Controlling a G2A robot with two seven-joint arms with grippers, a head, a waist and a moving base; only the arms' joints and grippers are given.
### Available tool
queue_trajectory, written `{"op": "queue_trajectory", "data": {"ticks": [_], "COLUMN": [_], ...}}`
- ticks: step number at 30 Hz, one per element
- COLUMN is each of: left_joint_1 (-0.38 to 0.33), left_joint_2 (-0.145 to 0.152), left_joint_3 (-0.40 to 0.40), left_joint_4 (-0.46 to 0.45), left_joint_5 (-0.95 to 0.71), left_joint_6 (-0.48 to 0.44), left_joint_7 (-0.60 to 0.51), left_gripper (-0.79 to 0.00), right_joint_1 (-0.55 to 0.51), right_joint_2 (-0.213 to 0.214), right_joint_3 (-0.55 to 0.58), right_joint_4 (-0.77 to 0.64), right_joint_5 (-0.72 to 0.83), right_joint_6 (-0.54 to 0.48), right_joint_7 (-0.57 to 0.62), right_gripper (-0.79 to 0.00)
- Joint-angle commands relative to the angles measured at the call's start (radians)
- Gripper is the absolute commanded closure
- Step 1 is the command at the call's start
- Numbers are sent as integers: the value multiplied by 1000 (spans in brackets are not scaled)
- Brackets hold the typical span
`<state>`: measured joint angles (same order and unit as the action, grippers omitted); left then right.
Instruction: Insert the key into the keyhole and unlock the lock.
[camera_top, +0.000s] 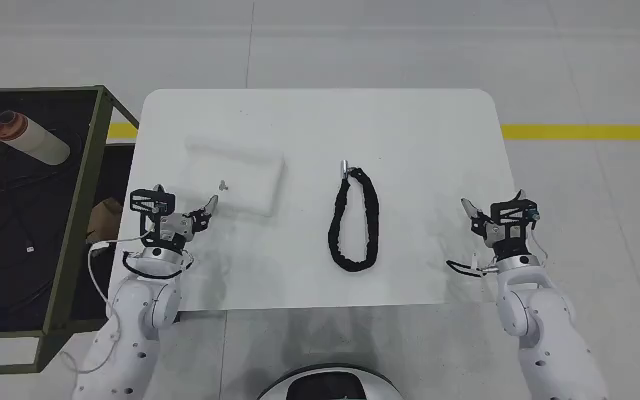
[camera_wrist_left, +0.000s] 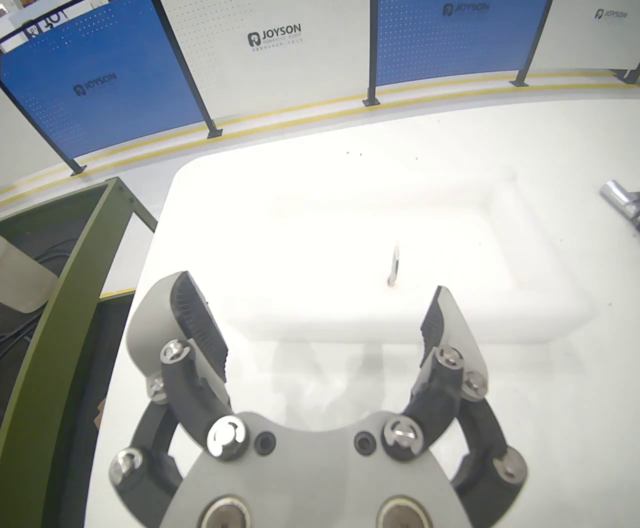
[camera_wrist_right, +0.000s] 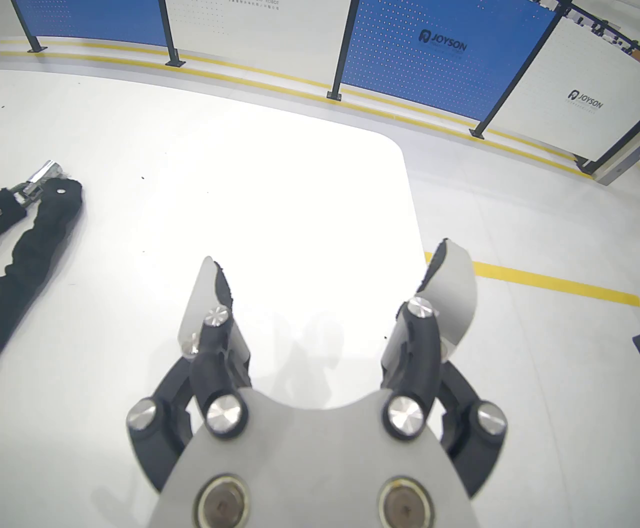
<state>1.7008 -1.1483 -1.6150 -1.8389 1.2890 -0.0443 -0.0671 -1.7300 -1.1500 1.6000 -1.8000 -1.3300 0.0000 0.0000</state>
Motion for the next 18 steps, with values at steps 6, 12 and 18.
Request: {"op": "queue_trajectory", "data": {"ticks": [6, 12, 18], "left_joint_1": [-186, -510, -718], "left_joint_2": [12, 41, 67], "left_joint_3": [-87, -63, 35], "left_joint_4": [-92, 10, 219], "left_joint_5": [-292, -531, -615], "left_joint_6": [-88, -191, -240], "left_joint_7": [-477, -1140, -1469], "left_gripper": [-785, -785, -785], "right_joint_1": [0, 0, 0], "right_joint_2": [0, 0, 0], "right_joint_3": [0, 0, 0], "right_joint_4": [0, 0, 0], "right_joint_5": [0, 0, 0], "right_joint_6": [0, 0, 0], "right_joint_7": [0, 0, 0], "right_gripper": [-785, -785, -785]}}
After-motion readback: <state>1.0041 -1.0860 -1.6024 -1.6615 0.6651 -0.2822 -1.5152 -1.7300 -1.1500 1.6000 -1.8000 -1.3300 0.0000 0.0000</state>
